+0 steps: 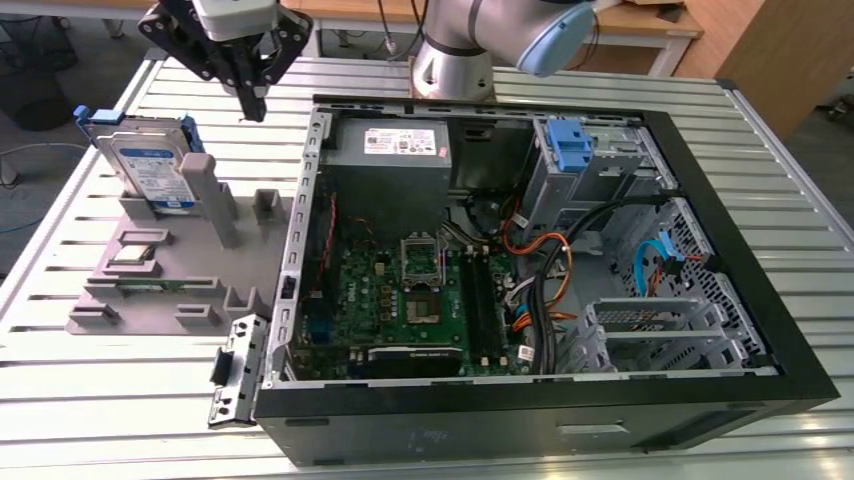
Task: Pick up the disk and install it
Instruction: 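Reach for the disk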
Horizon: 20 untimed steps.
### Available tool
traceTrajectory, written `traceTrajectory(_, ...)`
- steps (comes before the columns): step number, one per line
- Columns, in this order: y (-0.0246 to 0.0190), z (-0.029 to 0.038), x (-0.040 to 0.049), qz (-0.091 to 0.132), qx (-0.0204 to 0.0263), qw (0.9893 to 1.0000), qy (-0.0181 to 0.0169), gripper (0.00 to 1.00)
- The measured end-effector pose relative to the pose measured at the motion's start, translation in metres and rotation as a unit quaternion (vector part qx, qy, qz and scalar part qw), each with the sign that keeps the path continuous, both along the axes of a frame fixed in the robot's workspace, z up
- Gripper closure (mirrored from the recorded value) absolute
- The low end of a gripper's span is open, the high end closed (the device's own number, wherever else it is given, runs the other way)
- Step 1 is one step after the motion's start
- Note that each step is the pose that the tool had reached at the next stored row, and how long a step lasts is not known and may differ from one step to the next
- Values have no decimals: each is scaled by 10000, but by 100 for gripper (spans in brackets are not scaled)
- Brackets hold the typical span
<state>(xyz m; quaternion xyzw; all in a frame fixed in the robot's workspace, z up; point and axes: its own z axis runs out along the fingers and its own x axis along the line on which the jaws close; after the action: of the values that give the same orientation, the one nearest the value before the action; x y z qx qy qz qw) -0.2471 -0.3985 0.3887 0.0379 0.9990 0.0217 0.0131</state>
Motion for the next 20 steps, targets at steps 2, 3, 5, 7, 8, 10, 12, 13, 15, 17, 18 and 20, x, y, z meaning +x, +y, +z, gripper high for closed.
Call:
traceTrajectory(2, 0, 0, -6, 0, 0, 10000, 0, 90)
traceTrajectory(3, 0, 0, -9, 0, 0, 10000, 0, 90)
traceTrajectory(5, 0, 0, -12, 0, 0, 10000, 0, 90)
traceTrajectory(7, 0, 0, -14, 0, 0, 10000, 0, 90)
traceTrajectory(8, 0, 0, -15, 0, 0, 10000, 0, 90)
traceTrajectory(10, 0, 0, -15, 0, 0, 10000, 0, 90)
traceTrajectory(12, 0, 0, -16, 0, 0, 10000, 0, 90)
traceTrajectory(13, 0, 0, -16, 0, 0, 10000, 0, 90)
traceTrajectory(15, 0, 0, -18, 0, 0, 10000, 0, 90)
traceTrajectory(17, 0, -1, -30, -1, 0, 10000, 0, 90)
traceTrajectory(18, 0, -2, -40, 0, 0, 10000, 0, 90)
traceTrajectory(20, 0, -4, -69, 0, 0, 10000, 0, 90)
